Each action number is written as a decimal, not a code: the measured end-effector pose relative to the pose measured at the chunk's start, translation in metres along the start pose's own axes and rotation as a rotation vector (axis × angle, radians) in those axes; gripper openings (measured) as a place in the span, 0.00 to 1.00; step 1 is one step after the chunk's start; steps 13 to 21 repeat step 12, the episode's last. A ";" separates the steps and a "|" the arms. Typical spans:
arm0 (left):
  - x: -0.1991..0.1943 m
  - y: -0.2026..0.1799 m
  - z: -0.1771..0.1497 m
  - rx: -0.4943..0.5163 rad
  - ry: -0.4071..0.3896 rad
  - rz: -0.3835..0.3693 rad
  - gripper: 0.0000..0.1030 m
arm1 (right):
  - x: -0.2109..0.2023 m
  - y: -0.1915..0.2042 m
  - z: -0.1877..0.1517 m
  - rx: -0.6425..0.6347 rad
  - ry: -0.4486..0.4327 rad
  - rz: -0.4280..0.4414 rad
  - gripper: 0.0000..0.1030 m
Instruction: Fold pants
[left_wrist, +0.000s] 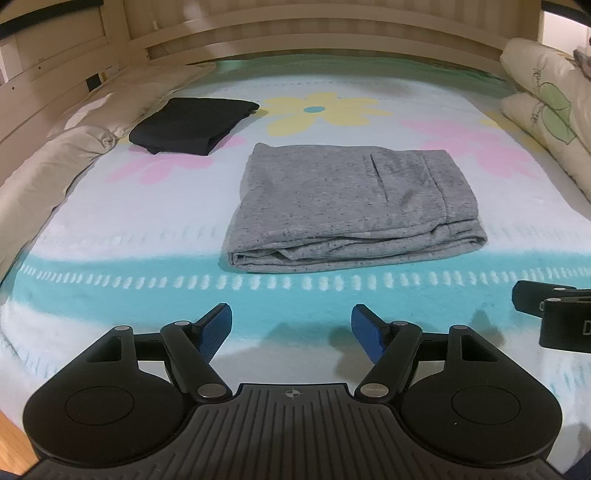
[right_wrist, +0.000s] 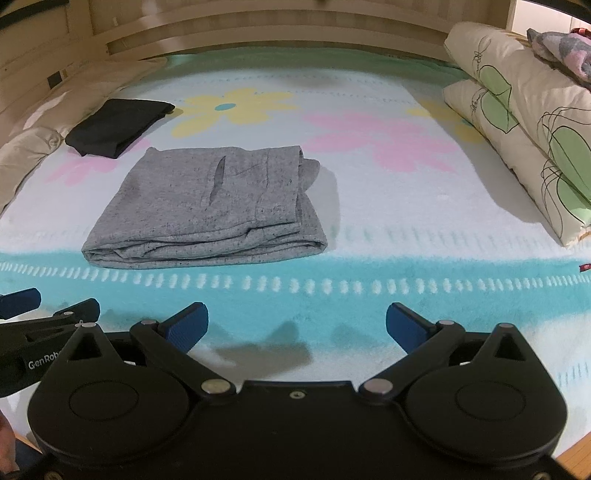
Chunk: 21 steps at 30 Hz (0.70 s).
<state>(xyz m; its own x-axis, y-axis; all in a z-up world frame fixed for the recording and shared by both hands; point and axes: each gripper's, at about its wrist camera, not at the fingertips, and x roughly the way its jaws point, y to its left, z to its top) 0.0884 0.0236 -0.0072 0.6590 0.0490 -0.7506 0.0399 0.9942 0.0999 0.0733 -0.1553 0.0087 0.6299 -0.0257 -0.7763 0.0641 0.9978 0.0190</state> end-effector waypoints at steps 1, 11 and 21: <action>0.000 0.000 0.000 0.000 0.000 -0.002 0.68 | 0.000 0.000 0.000 -0.001 0.000 0.000 0.99; 0.002 -0.001 0.000 0.001 -0.002 -0.010 0.68 | 0.001 0.001 -0.001 -0.004 0.005 -0.006 0.99; 0.002 -0.001 -0.001 0.004 -0.003 -0.011 0.68 | 0.002 0.001 -0.001 -0.003 0.006 -0.006 0.99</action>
